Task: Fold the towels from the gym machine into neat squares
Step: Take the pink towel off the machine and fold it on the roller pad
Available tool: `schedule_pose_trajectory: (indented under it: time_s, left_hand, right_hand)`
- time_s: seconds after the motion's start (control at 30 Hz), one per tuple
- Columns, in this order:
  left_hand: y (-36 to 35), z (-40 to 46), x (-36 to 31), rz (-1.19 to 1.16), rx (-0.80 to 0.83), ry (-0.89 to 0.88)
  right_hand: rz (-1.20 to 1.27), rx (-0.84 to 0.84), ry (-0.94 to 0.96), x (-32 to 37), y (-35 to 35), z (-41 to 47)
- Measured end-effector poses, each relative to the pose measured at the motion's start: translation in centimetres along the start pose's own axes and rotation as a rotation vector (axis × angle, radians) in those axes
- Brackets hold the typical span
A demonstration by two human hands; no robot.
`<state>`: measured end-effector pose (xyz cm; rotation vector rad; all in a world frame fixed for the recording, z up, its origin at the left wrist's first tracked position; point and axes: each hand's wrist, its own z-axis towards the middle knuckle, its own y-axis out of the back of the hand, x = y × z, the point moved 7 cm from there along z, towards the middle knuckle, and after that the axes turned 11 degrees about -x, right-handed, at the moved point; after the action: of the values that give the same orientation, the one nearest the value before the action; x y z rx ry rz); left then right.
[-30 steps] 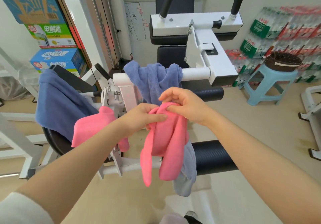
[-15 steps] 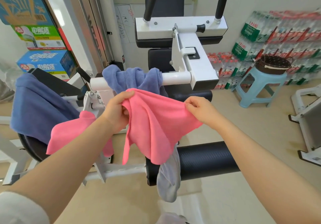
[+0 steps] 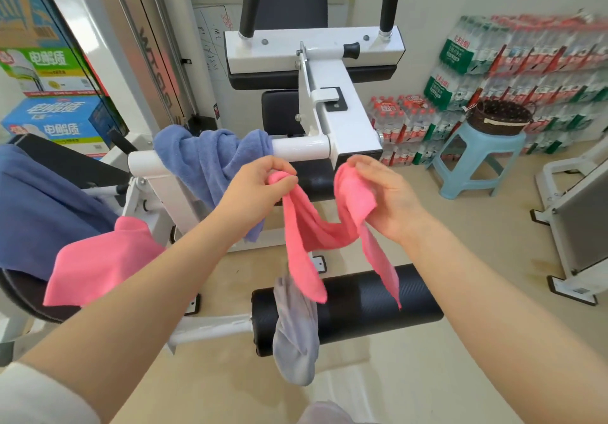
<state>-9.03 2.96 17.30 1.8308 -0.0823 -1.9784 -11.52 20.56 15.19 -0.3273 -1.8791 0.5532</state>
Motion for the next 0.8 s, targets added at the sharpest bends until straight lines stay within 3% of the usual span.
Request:
schedule_pose_trajectory:
  time_s: [0.1, 0.27, 0.43, 0.63, 0.73, 0.8]
  left_hand:
    - [-2.6, -0.9, 0.3, -0.136, 0.075, 0.066]
    - [-5.9, -1.4, 2.6, -0.581, 0.094, 0.415]
    - [-8.7, -2.8, 1.5, -1.071, 0.262, 0.652]
    - [-9.6, -3.1, 2.0, -0.942, 0.283, 0.654]
    - [-8.5, -2.3, 3.0, -0.907, 0.139, 0.607]
    - [-7.6, -1.8, 3.6, -0.791, 0.065, 0.551]
  right_hand:
    - [-0.129, 0.199, 0.005, -0.6, -1.9, -0.9]
    - [-0.608, -0.013, 0.399, -0.1, -0.7, -0.1]
    - [-1.049, -0.062, 0.776, 1.2, -1.4, -1.4]
    - [-0.98, -0.181, 0.889, 2.2, -0.1, -1.3]
    - [-0.955, -0.193, 0.729, 2.7, 1.0, -1.0]
    - [-1.004, -0.08, 0.62, 2.4, 0.9, -1.1]
